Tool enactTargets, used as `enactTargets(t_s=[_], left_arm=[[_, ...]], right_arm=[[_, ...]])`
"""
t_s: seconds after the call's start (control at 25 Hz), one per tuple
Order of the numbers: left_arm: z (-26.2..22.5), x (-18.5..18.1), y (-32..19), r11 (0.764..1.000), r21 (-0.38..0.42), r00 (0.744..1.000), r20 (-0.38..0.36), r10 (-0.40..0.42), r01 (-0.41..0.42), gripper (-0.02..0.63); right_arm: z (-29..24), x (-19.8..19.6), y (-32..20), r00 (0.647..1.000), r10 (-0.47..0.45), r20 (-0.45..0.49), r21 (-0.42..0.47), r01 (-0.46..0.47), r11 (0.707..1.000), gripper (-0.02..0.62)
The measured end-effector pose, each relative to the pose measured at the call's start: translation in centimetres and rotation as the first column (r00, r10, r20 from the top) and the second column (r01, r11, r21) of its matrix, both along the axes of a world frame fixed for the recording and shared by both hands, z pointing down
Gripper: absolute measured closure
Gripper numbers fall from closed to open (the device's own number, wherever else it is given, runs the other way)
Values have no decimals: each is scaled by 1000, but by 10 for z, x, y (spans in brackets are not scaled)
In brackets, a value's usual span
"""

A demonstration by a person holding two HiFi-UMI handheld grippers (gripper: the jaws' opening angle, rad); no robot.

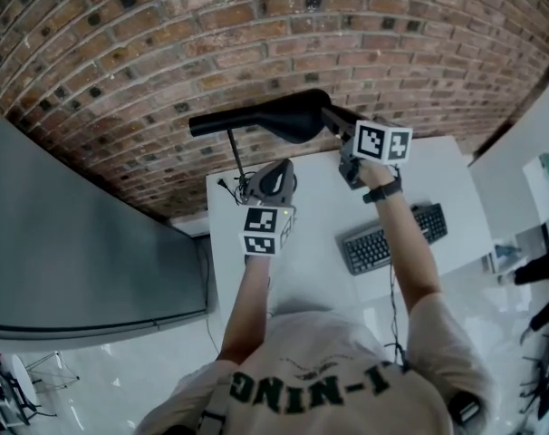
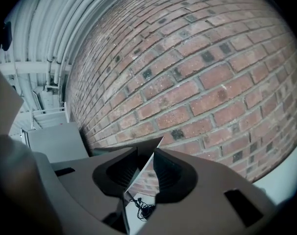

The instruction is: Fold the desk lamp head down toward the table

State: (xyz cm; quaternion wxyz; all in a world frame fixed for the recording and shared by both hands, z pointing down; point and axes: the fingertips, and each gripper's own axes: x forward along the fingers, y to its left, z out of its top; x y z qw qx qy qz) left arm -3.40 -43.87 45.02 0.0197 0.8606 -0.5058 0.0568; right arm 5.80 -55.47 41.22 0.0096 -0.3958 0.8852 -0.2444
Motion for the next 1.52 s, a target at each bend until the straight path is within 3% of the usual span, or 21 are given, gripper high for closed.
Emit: enactTargets(t_s=[0.92,1.52], left_arm=[[26,-11,2,998,-61,999,9,-32,33,606],[49,-26,8,993,-105,998,12,-56,57,606]], right_arm=[[75,-11,5,994,0,107,-177,19,984,491],[121,-32,14,971,11,240,-277,58,959,491]])
